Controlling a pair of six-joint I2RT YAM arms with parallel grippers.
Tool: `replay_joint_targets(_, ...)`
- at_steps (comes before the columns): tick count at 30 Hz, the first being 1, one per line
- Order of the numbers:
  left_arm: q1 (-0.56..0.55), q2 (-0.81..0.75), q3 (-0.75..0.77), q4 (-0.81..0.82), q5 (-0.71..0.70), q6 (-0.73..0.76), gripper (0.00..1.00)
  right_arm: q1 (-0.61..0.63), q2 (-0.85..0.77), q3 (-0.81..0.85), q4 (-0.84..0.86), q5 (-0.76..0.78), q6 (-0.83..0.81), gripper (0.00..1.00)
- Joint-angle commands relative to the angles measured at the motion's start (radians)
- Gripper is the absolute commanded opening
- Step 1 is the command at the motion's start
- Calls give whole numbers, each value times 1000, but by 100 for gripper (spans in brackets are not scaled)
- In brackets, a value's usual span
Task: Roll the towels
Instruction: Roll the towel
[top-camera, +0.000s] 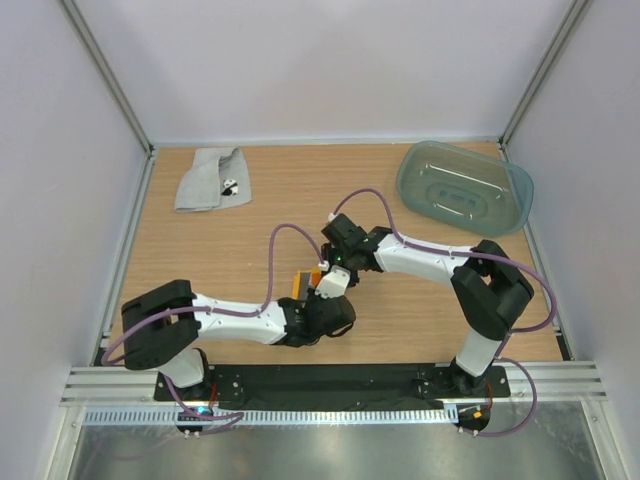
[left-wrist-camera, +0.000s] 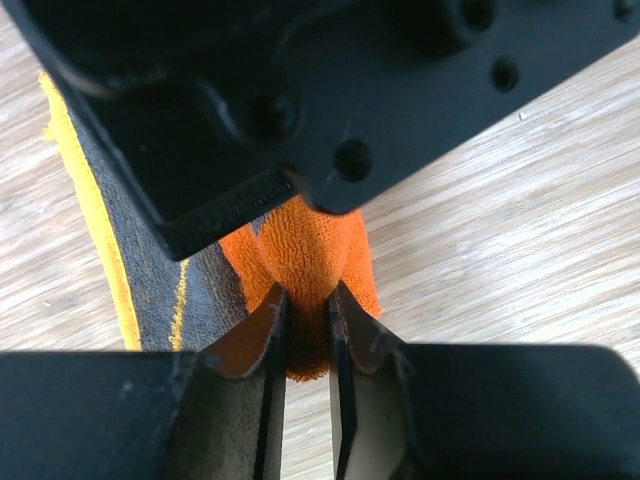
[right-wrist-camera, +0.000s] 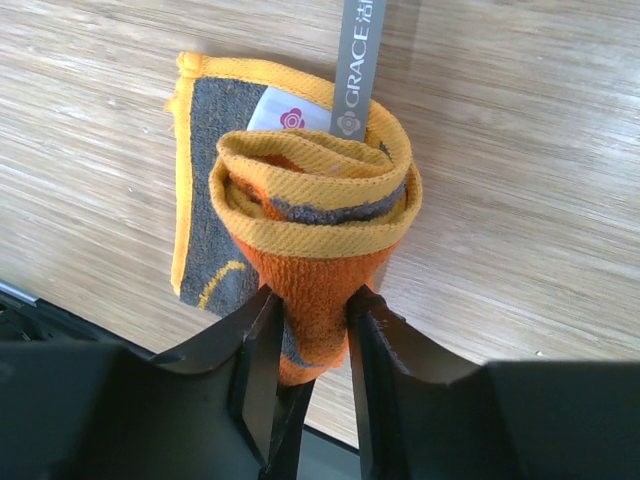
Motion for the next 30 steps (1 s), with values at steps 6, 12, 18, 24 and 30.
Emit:
replay_joint_targets(6, 9, -60, -96, 16, 49, -61, 0, -14, 20, 44, -11, -21, -31, 45)
replay_joint_targets(12, 11, -147, -169, 43, 55, -84, 0, -90, 38, 64, -38, -27, -73, 48)
replay_joint_targets(18, 11, -178, -185, 56, 66, -81, 0, -176, 37, 115, -113, 34, -131, 56)
replay_joint_targets(24, 12, -218, -211, 105, 99, -83, 0, -226, -24, 115, -146, 77, -148, 72)
replay_joint_targets(30, 32, -249, -229, 152, 150, -92, 0, -239, -107, 109, -172, 102, -148, 84)
